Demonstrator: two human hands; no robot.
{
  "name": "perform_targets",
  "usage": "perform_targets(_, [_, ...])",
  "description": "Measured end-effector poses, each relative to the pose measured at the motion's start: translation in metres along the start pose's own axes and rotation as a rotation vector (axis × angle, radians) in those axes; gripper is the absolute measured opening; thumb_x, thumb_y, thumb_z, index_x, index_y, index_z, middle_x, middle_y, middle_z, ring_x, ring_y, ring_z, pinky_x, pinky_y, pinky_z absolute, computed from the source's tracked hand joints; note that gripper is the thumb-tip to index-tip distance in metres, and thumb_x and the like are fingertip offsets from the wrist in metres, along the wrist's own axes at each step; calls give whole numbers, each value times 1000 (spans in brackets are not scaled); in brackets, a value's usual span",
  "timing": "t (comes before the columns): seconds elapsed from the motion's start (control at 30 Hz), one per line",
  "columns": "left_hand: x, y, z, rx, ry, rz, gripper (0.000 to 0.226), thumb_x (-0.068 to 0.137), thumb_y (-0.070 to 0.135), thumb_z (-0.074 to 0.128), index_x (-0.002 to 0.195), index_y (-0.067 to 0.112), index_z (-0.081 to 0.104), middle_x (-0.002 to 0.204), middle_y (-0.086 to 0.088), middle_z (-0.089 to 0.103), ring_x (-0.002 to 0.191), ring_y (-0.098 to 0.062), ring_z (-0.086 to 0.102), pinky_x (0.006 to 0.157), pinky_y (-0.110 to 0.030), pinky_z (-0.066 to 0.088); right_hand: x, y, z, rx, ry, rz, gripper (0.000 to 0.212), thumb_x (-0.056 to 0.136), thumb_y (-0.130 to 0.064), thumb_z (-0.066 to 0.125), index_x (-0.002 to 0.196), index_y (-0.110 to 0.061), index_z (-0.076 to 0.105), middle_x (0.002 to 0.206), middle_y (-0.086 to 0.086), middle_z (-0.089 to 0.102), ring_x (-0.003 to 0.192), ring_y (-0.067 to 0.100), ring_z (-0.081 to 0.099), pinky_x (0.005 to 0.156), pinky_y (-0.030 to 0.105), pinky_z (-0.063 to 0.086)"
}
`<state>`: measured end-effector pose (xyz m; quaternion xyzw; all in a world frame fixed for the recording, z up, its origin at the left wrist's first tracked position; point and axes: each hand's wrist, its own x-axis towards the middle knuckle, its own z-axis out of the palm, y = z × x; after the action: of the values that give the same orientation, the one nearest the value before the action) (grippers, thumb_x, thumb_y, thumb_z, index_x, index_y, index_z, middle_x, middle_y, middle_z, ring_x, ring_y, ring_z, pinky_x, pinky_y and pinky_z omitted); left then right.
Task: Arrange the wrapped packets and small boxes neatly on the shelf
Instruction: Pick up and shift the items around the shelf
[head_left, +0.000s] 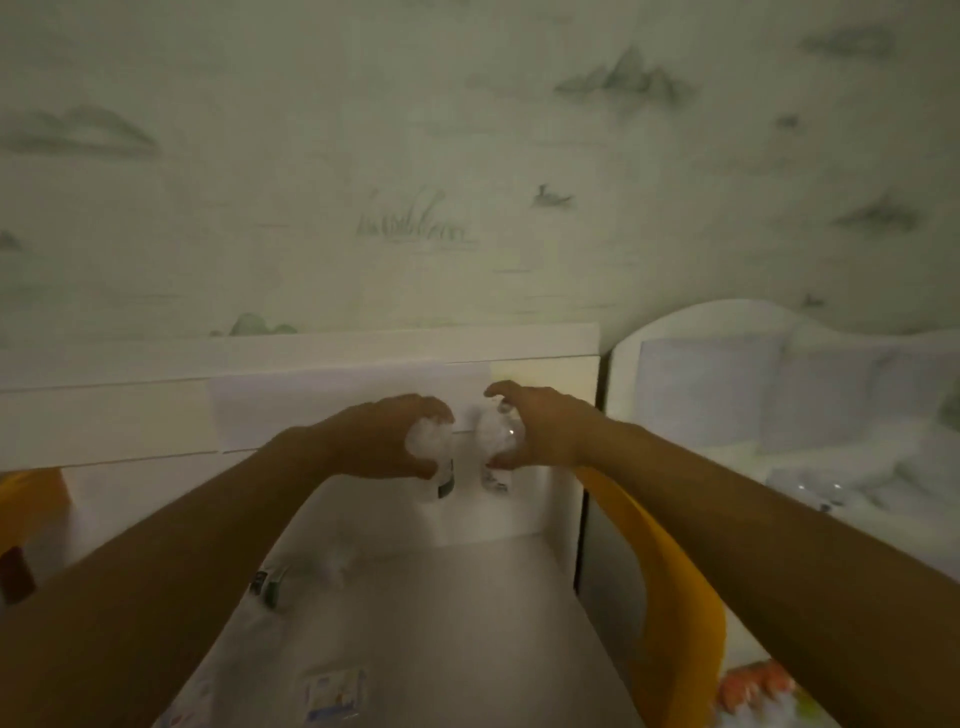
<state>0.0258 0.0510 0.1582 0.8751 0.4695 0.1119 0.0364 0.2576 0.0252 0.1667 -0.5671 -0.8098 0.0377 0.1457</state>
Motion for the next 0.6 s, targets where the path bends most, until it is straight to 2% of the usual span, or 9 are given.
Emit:
perform_targets(0.13, [38,62,-11,-41,80,88,63,77,44,75,132,36,45,134,10,50,116,-8,46,104,-28,37,-33,44,-45,-28,86,14,86,72,-50,78,143,-30,33,143,-1,48,126,22,48,98,35,43])
perform_targets(0.27, [67,130,-12,-95,109,181,61,81,36,75,134,33,47,136,9,50,116,-3,43,105,-26,34,-75,100,-81,-53,99,51,86,72,-48,79,143,-30,34,143,0,47,127,23,47,100,37,43])
perform_targets(0.33, [83,165,-7,-87,97,204,60,82,34,74,136,32,46,139,8,49,119,-5,42,103,-23,32,-99,134,-94,-51,91,76,86,72,-49,79,143,-29,35,143,-1,47,128,21,46,102,38,42])
perform_targets(0.43, [107,217,8,-75,73,195,63,81,36,74,137,33,45,142,8,46,127,-12,42,105,-27,32,-137,187,-105,-24,104,137,85,72,-49,78,143,-30,35,143,-2,47,128,19,47,103,40,42])
perform_targets(0.6, [140,295,56,-97,25,243,66,80,40,74,138,33,43,141,8,45,128,-11,42,105,-25,34,-193,267,-100,-38,71,232,84,72,-51,77,142,-33,35,143,-3,47,129,21,45,104,39,41])
